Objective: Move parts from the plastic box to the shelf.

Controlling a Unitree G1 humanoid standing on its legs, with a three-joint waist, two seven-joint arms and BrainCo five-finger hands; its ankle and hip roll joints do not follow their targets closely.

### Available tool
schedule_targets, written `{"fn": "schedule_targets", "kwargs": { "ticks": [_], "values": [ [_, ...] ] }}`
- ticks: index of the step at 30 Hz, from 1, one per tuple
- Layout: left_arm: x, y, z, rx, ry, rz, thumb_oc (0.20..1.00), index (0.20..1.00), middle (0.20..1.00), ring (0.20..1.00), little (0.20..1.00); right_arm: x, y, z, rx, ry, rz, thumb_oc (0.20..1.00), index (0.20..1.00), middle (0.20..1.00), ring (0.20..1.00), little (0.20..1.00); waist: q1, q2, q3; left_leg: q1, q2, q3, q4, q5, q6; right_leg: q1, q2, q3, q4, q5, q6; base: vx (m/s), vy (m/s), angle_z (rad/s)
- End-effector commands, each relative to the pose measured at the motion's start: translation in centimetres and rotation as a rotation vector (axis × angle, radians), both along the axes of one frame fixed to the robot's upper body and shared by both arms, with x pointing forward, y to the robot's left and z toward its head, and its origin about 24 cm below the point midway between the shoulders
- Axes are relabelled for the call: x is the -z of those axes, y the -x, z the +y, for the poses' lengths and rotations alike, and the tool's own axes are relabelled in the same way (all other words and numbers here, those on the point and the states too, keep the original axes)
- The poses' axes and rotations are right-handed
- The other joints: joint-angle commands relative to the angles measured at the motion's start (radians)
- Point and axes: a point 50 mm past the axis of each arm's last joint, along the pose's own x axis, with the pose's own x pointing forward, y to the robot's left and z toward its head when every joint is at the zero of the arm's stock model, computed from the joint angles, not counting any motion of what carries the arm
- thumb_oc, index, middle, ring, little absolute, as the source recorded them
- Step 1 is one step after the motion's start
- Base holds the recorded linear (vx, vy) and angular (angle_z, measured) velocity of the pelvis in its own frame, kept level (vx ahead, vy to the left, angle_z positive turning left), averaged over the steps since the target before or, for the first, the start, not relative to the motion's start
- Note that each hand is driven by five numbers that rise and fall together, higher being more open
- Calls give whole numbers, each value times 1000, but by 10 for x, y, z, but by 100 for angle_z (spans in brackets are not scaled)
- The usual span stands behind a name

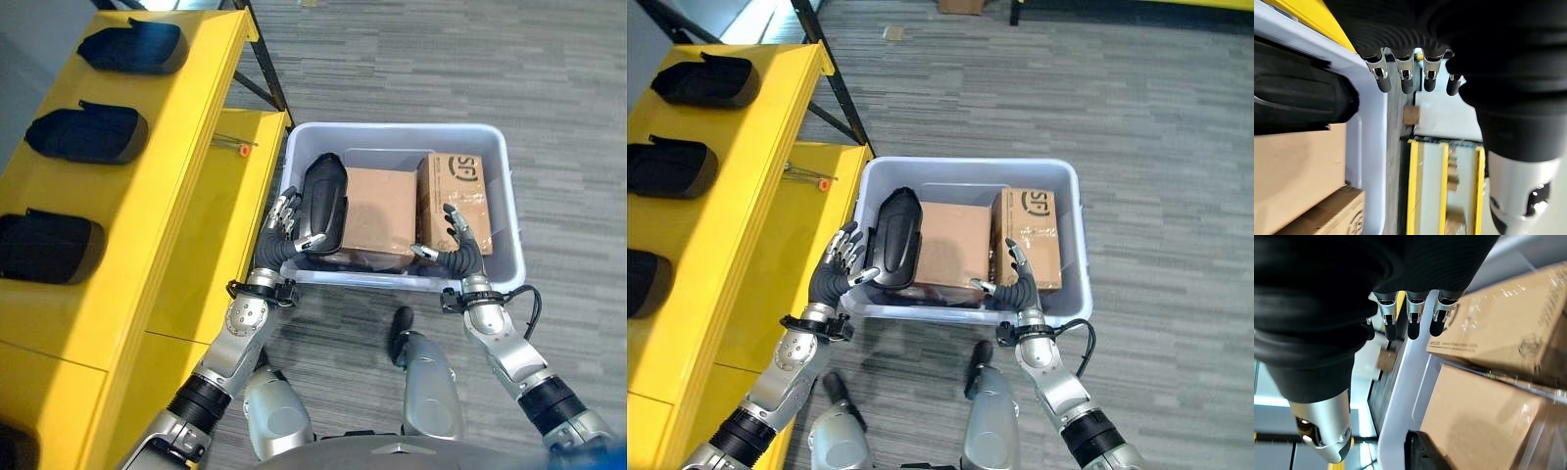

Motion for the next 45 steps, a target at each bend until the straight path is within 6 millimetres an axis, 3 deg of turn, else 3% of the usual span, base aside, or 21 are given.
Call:
{"fn": "schedule_targets", "kwargs": {
  "ticks": [1, 5, 12, 17, 22, 26, 32, 34, 38, 45],
  "values": [
    [-22, 9, -1, 39, 49, -104, 1000, 1000, 1000, 1000, 1000, -8, 3, 15, -39, -98, -66, 1000, 1000, 1000, 1000, 1000, 8, -36, -24, 40, -52, -2, -24, 4, 4, 118, -13, -1, 19, -89, 60, 113, 222, 32],
    [-17, 16, -1, 51, 40, -105, 1000, 1000, 1000, 1000, 1000, -3, 7, 18, -75, -59, -36, 1000, 1000, 1000, 1000, 1000, 14, -31, -25, 69, -87, -6, -48, -5, 14, 166, 3, 2, -53, -56, 75, 88, 116, 36],
    [-17, 19, 2, 52, 49, -104, 1000, 1000, 1000, 1000, 1000, -10, 6, 21, -112, -50, -72, 1000, 1000, 1000, 1000, 1000, 33, -34, -15, 58, -92, -12, -46, -6, 16, 181, 11, -10, -89, -45, 77, 39, 31, 1],
    [-19, 18, -1, 80, 40, -110, 1000, 1000, 1000, 1000, 1000, -30, -5, 28, -113, -48, -178, 1000, 1000, 1000, 1000, 1000, 52, -35, 4, 34, -90, -22, -30, -8, 14, 171, 13, -13, -87, -45, 72, 13, -10, -4],
    [-27, 13, -10, 126, 31, -132, 1000, 1000, 1000, 1000, 1000, -57, -32, 28, 12, -94, -257, 1000, 1000, 1000, 1000, 1000, 73, -29, 25, 9, -87, -34, -18, -6, 10, 152, 12, -15, -68, -51, 64, 9, -29, 1],
    [-42, 6, -23, 159, 33, -179, 1000, 1000, 1000, 1000, 1000, -75, -57, 27, 71, -185, -231, 1000, 1000, 1000, 1000, 1000, 84, -15, 53, -26, -83, -43, 11, -9, 10, 115, 1, -15, -24, -60, 55, -1, -7, 2],
    [-61, -2, -31, 170, 50, -249, 1000, 1000, 1000, 1000, 1000, -89, -79, 33, 86, -225, -176, 1000, 1000, 1000, 1000, 1000, 95, -1, 88, -72, -83, -56, 41, -10, 10, 64, -11, -12, 23, -70, 47, -33, -2, 2],
    [-79, -5, -37, 185, 73, -319, 1000, 1000, 1000, 1000, 1000, -95, -94, 34, 119, -246, -142, 1000, 1000, 1000, 1000, 1000, 108, 11, 125, -118, -87, -65, 60, -6, 11, 14, -23, -13, 55, -71, 45, -100, 9, 0],
    [-90, -6, -42, 193, 86, -357, 1000, 1000, 1000, 1000, 1000, -99, -103, 36, 141, -255, -112, 1000, 1000, 1000, 1000, 1000, 121, 20, 134, -173, -91, -74, 78, -6, 14, -44, -36, -13, 91, -76, 44, -60, 29, 8],
    [-112, -5, -51, 198, 130, -422, 1000, 1000, 1000, 1000, 1000, -108, -117, 32, 261, -183, -99, 1000, 1000, 1000, 1000, 1000, 162, 48, 134, -411, -112, -113, 155, -21, 31, -273, -60, -6, 226, -96, 38, -62, 48, 11]
  ]
}}
